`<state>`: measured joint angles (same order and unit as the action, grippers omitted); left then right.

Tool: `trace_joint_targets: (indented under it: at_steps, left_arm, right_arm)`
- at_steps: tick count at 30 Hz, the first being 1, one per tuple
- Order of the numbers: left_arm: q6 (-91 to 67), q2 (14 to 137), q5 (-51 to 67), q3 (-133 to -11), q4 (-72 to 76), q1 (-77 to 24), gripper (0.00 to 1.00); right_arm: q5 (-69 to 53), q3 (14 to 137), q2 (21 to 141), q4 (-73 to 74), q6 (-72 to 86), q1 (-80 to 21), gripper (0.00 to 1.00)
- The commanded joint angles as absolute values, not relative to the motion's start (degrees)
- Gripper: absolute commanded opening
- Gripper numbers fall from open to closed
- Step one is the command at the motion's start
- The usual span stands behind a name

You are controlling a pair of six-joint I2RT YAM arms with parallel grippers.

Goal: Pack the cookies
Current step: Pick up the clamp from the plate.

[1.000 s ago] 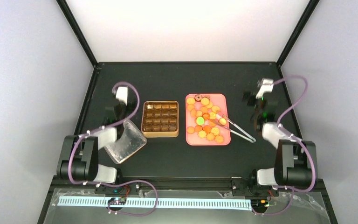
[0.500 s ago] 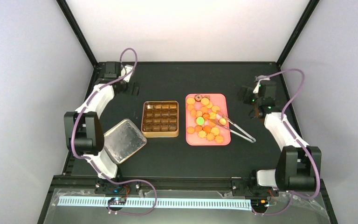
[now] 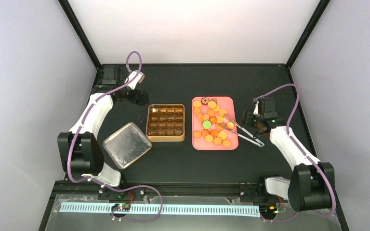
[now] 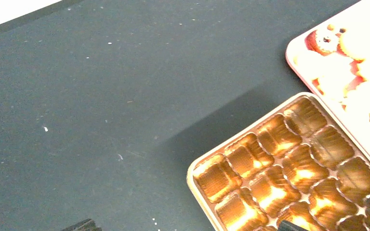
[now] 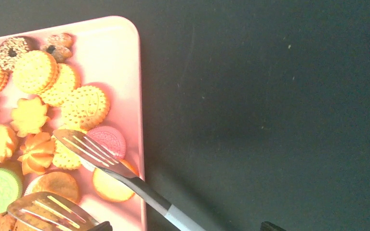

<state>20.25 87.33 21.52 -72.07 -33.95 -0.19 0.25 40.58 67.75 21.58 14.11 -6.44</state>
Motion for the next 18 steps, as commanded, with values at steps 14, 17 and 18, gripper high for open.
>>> trace_joint_targets:
  at_steps: [14, 17, 18]
  left_arm:
    - [24.0, 85.2, 32.2, -72.1, -38.3, 0.0, 0.99]
    - [24.1, 84.6, 32.3, -72.3, -38.9, 0.0, 0.99]
    - [24.2, 84.4, 32.3, -72.4, -39.2, 0.0, 0.99]
  right_arm:
    - [-0.7, 48.3, 84.0, 22.6, 13.7, -9.0, 0.6]
    - [-0.4, 49.1, 87.2, 22.2, 13.3, -9.0, 0.58]
    - [-0.4, 49.3, 88.1, 22.0, 13.2, -8.9, 0.57]
